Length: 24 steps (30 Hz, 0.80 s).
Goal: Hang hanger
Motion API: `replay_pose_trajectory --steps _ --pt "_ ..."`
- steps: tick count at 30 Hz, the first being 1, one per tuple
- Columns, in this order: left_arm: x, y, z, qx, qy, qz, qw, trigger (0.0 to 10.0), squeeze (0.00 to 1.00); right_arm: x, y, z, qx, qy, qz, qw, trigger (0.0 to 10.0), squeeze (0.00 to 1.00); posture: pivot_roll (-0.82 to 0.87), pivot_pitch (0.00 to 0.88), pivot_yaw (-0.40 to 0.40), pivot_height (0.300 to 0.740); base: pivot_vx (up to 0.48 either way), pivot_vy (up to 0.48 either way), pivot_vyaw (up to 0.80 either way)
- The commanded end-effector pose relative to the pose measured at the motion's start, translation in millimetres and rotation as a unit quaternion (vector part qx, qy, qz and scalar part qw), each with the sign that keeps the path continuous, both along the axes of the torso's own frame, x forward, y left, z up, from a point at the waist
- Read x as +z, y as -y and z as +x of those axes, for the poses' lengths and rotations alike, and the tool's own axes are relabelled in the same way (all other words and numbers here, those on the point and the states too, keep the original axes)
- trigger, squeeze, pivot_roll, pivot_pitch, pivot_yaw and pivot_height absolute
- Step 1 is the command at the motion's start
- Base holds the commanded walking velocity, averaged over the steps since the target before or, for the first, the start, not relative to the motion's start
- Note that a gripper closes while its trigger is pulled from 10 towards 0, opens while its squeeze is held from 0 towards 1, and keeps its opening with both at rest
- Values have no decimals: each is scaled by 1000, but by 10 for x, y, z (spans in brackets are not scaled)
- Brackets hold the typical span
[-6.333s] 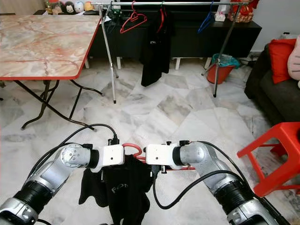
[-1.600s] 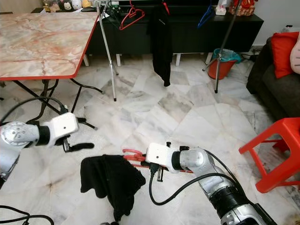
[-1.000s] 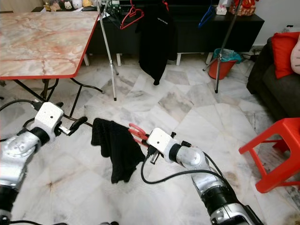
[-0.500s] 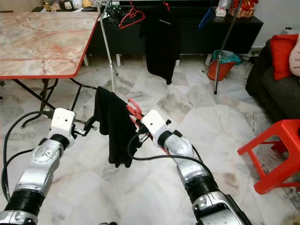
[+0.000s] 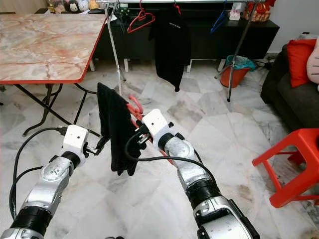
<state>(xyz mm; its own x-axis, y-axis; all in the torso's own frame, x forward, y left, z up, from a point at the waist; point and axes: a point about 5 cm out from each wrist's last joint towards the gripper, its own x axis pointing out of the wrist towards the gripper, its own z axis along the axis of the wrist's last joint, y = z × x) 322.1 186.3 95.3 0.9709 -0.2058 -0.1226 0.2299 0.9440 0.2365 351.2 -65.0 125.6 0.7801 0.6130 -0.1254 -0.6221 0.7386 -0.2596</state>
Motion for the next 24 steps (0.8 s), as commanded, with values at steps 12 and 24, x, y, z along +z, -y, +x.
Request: replay_pose_trajectory --steps 12,24 --pt "-201 -149 -14 24 -39 -10 999 10000 0 176 -266 -62 63 7 14 998 0 0 28 29 -40 740 0 0 0" --pt "-193 -187 64 39 -50 -60 996 10000 0 167 -347 -158 95 -6 9 995 0 0 20 59 -42 740 0 0 0"
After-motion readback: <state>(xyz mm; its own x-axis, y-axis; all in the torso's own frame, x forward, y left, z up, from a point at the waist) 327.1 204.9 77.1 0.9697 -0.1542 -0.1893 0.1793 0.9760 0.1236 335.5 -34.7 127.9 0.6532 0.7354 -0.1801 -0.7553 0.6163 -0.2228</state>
